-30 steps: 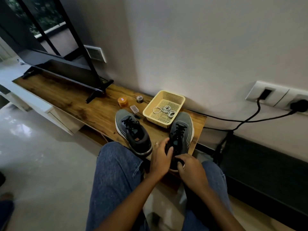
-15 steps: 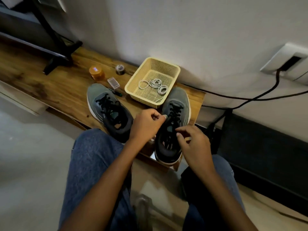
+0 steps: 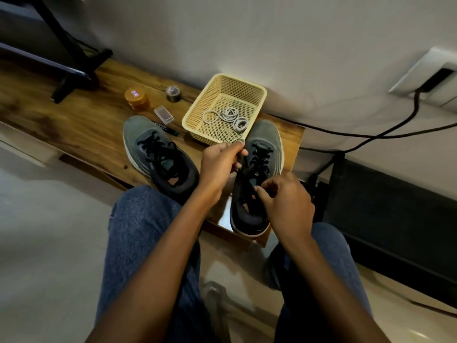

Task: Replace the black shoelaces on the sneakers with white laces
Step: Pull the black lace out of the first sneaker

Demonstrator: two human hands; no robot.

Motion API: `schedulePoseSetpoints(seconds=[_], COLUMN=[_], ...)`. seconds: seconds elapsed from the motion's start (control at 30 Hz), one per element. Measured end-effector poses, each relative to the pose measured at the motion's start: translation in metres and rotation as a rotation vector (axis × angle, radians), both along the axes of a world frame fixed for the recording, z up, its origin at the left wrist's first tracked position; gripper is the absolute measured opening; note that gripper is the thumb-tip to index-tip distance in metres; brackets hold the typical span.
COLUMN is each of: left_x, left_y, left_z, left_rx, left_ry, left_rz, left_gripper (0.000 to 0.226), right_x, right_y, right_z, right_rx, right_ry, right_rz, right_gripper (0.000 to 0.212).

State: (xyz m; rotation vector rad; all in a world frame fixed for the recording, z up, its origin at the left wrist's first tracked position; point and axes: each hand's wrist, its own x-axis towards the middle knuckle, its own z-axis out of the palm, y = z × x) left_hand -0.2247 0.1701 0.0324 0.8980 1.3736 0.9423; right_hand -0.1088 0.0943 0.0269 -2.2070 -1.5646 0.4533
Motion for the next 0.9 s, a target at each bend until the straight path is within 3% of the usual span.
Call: schedulePoseSetpoints(seconds=[0.1,0.6,0.9], left_x=[-0.002,-0.015,-0.016], left_y=[0.002,0.017,0.016], left_z=[-0.001,0.008,-0.003], left_rx=[0.119,0.588,0.561], left_ry=[0.09,1.071,1.073], left_rz=[0.051,-0.049,-0.238], left_gripper=[0.029,0.028,0.03], right_x=[-0.006,-0.02,-0.024], right_y=[0.0,0.002,0.001], right_z=[0.003,0.008,0.005], right_rx=[-0.088,-0.302,-0.274], right_ry=[-0.115,-0.211,-0.285], right_rz=[0.062,0.171,0.156], right_gripper=[0.027,0.042,0.037])
